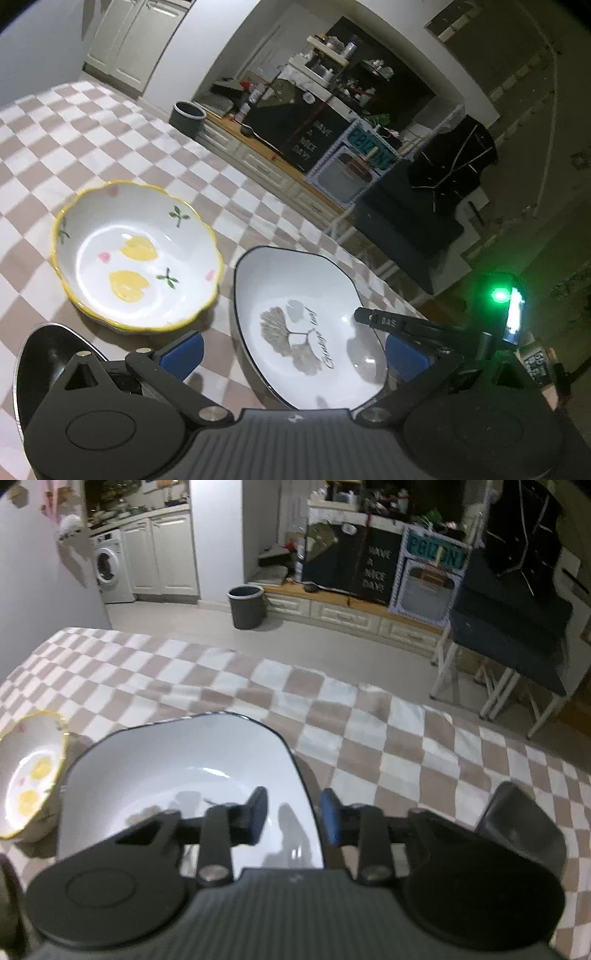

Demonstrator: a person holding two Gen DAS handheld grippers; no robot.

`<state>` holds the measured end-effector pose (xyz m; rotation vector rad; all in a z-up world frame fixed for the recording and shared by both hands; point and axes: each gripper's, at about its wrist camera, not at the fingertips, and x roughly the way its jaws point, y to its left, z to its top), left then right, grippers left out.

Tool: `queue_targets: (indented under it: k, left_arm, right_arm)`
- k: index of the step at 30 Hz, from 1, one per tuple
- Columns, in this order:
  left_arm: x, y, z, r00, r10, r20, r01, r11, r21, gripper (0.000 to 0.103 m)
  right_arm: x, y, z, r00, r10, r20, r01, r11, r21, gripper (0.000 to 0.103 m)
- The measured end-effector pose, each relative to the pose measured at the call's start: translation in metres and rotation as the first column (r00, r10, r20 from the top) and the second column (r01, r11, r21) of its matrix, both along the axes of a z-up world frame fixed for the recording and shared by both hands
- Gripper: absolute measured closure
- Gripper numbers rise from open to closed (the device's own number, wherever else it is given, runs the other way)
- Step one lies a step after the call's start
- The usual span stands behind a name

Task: Organize plates and bowls
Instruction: 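Move both tools to the white square bowl and grip its rim, then lift the white square bowl off the table with both tools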

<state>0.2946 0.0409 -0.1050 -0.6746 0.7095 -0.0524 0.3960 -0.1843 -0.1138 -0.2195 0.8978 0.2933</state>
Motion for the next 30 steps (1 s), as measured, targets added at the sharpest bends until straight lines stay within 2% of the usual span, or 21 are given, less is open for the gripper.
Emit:
queue_targets:
  k: [2,5,8,12,16,18,19,20,23,27,30]
  left_arm:
    - [0.002,0.001,-0.002,1.0,-0.015,-0.008,0.014,1.0,-0.022,0.006]
    - [0.009,0.0,-0.005,0.998,-0.055,-0.03,0.054,0.998,-0.045,0.025]
    - [0.018,-0.005,-0.004,0.995,-0.1,-0.025,0.1,0.995,0.009,0.037]
    - [0.03,-0.01,-0.003,0.988,-0.153,-0.016,0.153,0.986,0.062,0.045]
    - [0.046,-0.004,-0.007,0.986,-0.163,-0.023,0.165,0.983,0.081,0.059]
    - [0.058,0.0,-0.012,0.985,-0.165,-0.041,0.168,0.983,0.076,0.081]
    - [0.065,0.002,-0.015,0.985,-0.165,-0.057,0.169,0.983,0.076,0.085]
    - [0.073,0.004,-0.018,0.983,-0.167,-0.071,0.172,0.982,0.081,0.088]
    - [0.089,0.001,-0.025,0.98,-0.175,-0.098,0.187,0.974,0.129,0.088]
    - [0.109,-0.004,-0.032,0.976,-0.184,-0.118,0.208,0.946,0.249,0.088]
    - [0.126,-0.01,-0.038,0.963,-0.206,-0.173,0.251,0.919,0.304,0.088]
  right_arm:
    - [0.005,-0.003,-0.004,0.999,-0.034,-0.001,0.034,0.999,0.004,0.091]
    - [0.006,-0.008,-0.004,1.0,-0.027,-0.004,0.027,1.0,0.016,0.092]
    - [0.004,-0.011,-0.002,1.0,-0.006,-0.013,0.006,1.0,0.004,0.095]
    - [-0.001,-0.025,-0.002,1.0,-0.006,-0.022,0.006,1.0,0.018,0.097]
    - [-0.009,-0.038,-0.006,1.0,-0.019,-0.021,0.019,0.999,0.035,0.097]
    - [-0.013,-0.046,-0.007,0.999,-0.033,-0.027,0.034,0.998,0.053,0.096]
    - [-0.015,-0.05,-0.008,0.999,-0.04,-0.031,0.042,0.997,0.065,0.096]
    - [-0.017,-0.054,-0.008,0.998,-0.047,-0.034,0.049,0.996,0.08,0.096]
    - [-0.018,-0.067,-0.012,0.996,-0.073,-0.047,0.08,0.987,0.143,0.096]
    - [-0.014,-0.075,-0.018,0.991,-0.117,-0.069,0.13,0.967,0.221,0.096]
    - [-0.008,-0.078,-0.025,0.981,-0.172,-0.088,0.189,0.944,0.27,0.095]
